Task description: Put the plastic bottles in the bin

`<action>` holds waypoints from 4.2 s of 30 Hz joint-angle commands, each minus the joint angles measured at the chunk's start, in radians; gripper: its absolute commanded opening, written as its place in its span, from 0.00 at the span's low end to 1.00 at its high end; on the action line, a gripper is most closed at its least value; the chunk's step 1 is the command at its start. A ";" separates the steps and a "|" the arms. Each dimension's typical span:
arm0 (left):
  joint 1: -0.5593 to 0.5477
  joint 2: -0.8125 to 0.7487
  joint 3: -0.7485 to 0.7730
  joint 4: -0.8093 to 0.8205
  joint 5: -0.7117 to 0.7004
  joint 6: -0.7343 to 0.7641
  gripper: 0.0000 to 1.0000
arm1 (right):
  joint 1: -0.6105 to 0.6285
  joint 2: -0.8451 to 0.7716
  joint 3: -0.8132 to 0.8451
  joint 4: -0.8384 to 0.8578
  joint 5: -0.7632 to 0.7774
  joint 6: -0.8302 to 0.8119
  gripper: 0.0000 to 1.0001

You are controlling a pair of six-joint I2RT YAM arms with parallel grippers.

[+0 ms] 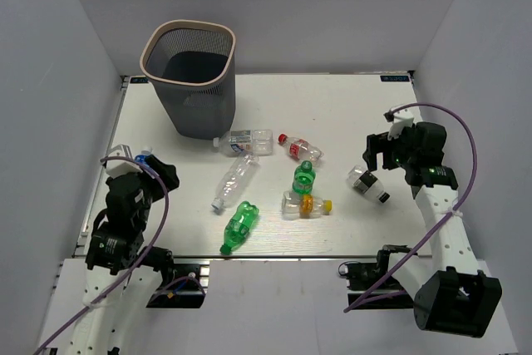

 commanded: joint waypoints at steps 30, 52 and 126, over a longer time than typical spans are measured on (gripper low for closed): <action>0.112 0.775 0.330 -0.068 -0.136 0.249 1.00 | 0.001 0.073 0.084 -0.269 -0.259 -0.331 0.61; 0.359 1.166 0.332 0.092 -0.016 0.442 1.00 | -0.001 0.042 -0.036 -0.218 -0.260 -0.405 0.64; 0.236 0.975 0.874 0.604 0.772 0.042 1.00 | 0.343 0.182 0.050 -0.183 -0.579 -0.711 0.90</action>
